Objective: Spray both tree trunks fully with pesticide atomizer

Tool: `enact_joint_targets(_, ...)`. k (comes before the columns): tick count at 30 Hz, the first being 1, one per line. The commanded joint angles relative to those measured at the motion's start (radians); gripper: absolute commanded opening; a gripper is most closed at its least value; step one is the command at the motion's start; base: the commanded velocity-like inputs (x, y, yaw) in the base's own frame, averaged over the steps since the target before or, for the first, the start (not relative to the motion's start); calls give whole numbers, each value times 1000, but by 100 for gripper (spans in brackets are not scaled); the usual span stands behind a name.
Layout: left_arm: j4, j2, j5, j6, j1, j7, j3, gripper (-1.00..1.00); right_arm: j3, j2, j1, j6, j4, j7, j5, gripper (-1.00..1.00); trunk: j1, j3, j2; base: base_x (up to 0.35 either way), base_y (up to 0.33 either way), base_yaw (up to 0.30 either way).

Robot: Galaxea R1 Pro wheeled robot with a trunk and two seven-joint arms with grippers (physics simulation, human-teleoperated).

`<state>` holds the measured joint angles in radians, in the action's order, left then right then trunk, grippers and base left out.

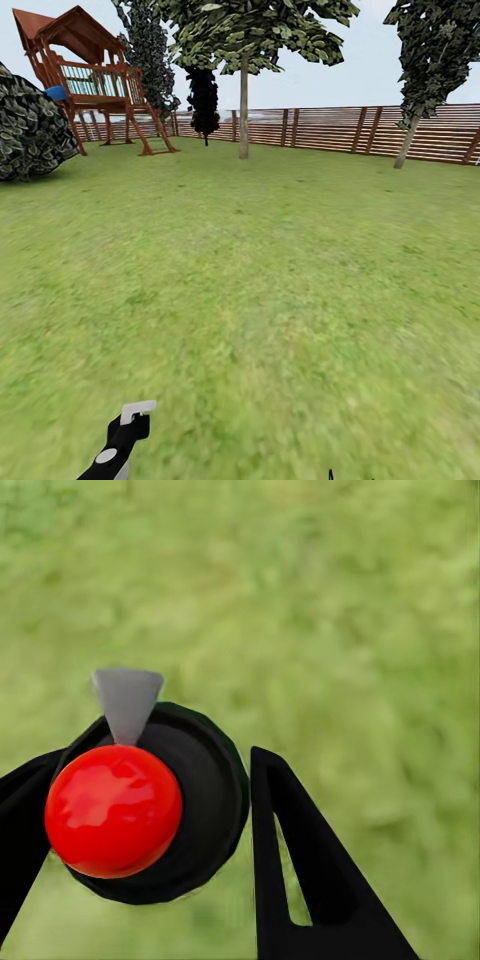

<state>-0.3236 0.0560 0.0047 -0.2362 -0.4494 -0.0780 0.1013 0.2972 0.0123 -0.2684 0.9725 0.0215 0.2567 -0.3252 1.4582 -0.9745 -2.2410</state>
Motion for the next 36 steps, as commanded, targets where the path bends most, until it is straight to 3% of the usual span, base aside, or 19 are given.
enact_joint_targets(1, 0, 0, 0, 0, 0, 0, 0, -100, 0, 0, 0, 0, 0, 0, 0, 100, 0, 0, 0, 337, 0, 0)
enact_joint_targets(36, 0, -1, -2, 0, 0, 1, -1, -100, 0, 0, 0, 0, 0, 0, 0, 100, 0, 0, 0, 337, 0, 0)
